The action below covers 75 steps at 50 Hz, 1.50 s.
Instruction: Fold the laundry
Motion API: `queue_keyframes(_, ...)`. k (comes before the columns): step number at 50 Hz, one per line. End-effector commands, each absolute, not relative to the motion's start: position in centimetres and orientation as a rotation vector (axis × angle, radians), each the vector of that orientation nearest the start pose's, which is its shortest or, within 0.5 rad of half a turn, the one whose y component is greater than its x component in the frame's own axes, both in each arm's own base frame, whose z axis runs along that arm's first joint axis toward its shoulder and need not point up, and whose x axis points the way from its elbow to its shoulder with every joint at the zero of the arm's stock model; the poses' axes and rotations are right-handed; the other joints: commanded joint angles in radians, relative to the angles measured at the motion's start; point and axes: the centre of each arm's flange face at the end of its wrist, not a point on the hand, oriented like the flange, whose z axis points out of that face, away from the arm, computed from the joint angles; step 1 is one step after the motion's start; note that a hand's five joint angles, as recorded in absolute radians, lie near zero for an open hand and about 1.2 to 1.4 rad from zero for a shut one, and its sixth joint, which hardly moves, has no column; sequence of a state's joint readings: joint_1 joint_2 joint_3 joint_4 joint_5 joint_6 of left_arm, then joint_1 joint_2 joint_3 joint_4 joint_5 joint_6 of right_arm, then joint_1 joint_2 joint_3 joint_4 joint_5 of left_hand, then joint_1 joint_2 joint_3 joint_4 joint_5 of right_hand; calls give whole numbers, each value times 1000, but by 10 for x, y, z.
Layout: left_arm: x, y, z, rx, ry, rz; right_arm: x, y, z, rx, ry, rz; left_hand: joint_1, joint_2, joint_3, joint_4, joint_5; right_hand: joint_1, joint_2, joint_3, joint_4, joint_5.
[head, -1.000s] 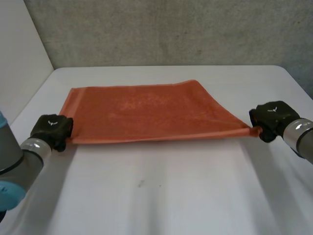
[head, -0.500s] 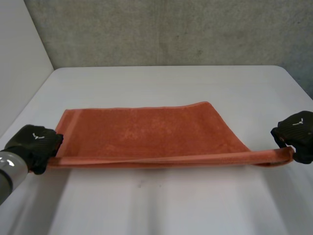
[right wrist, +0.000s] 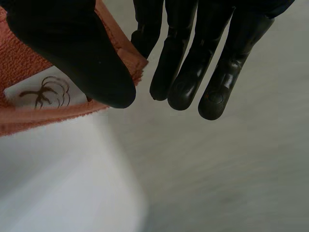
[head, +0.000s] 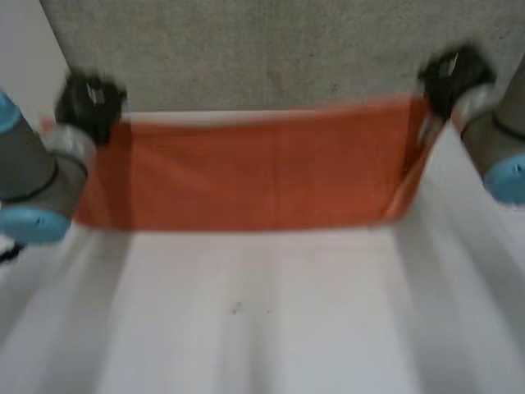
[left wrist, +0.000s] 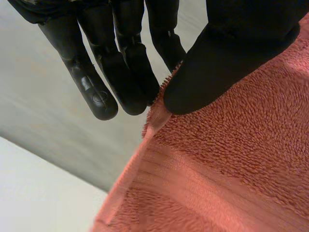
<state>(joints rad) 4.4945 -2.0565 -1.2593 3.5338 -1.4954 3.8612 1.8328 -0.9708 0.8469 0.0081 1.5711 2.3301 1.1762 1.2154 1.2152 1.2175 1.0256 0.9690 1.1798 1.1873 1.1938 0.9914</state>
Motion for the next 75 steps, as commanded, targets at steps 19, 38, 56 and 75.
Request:
queue_keyframes(19, -224, -348, 219, 735, 1728, -2319, 242, -369, 254, -1146, 1915, -2521, 220, 181, 181, 179, 196, 427, 217, 209, 202, 230)
queue_keyframes(38, -211, -304, 123, 955, 2101, -1861, 201, -331, 151, -1270, 2396, -1847, 220, 181, 181, 179, 196, 427, 217, 209, 202, 230)
queue_keyframes(56, -181, -193, 205, 1226, 2362, -1320, 124, -256, 205, -1722, 2680, -1009, 220, 181, 181, 179, 196, 427, 217, 209, 202, 230)
queue_keyframes(75, -220, -339, 159, 1107, 2007, -1738, 180, -346, 181, -1484, 2530, -1685, 220, 181, 181, 179, 196, 427, 217, 209, 202, 230)
